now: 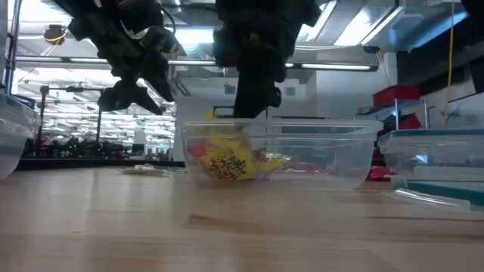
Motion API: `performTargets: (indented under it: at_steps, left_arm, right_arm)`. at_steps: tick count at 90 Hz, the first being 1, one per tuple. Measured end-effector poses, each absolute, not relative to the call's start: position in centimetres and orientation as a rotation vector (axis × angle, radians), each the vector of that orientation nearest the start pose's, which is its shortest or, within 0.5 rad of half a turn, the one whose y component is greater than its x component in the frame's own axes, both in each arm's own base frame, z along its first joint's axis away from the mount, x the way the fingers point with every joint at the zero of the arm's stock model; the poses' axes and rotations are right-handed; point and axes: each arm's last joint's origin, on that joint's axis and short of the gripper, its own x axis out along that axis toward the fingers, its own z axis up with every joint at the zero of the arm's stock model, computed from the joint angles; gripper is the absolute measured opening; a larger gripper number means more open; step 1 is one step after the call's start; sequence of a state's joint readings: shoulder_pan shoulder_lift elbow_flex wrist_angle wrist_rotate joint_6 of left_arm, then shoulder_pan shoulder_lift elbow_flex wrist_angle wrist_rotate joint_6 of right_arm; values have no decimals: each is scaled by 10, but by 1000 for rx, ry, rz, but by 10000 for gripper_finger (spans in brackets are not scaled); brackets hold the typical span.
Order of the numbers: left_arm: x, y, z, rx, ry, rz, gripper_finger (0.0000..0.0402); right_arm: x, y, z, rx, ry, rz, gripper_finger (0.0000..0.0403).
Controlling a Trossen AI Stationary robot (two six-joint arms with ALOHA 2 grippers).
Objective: Sort candy
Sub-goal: Put the yellow candy into the open transparent container
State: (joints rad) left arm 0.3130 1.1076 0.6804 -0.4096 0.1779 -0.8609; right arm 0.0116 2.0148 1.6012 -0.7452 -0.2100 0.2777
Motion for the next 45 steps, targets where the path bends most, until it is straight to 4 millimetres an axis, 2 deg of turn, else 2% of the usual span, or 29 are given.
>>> performTargets:
  at_steps: [14,24,33,45]
  left_arm:
    - [206,61,221,-1014,716,475,136]
    - [206,61,221,-1017,716,476,136]
    - [205,61,221,-1031,714,483,136]
    - [205,61,221,-1027,709,495,136]
  right_arm:
    - [419,11,210,378,1197,41,211]
    - [419,13,213,394,1184,114,225]
    - [420,13,212,352,1173,137,201]
    - [431,6,199,329,1132,168,127]
